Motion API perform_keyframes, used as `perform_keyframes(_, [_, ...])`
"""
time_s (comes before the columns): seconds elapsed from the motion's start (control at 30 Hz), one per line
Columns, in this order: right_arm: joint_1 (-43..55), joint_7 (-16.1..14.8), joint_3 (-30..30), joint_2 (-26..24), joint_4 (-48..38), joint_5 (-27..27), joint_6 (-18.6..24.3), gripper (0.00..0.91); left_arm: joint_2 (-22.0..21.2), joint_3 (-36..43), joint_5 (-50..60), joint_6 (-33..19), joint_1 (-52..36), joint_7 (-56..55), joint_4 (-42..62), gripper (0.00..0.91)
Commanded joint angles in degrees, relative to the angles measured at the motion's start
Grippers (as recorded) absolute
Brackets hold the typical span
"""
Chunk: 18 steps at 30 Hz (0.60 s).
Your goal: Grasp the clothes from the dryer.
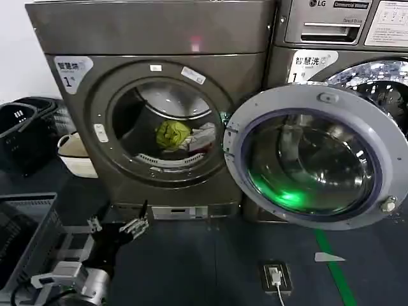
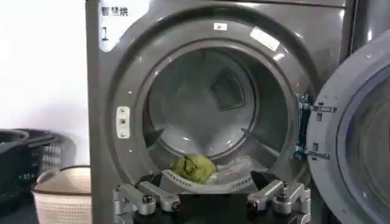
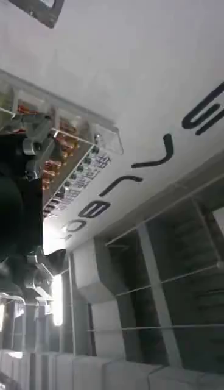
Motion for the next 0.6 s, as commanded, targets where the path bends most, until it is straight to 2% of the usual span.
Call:
perform_keyframes(0.03, [-0.1, 0.0, 0.0, -0.1, 0.0, 0.0, 0.1, 0.907, 0.0, 0.0, 0.0, 0.0, 0.0, 0.0, -0.1, 0.907])
perform_keyframes(0.6, [-0.1, -0.2, 0.1, 0.1, 0.3, 0.0, 0.1, 0.907, 0.2, -0.2, -0.1, 0.0, 0.1, 0.1, -0.5, 0.907])
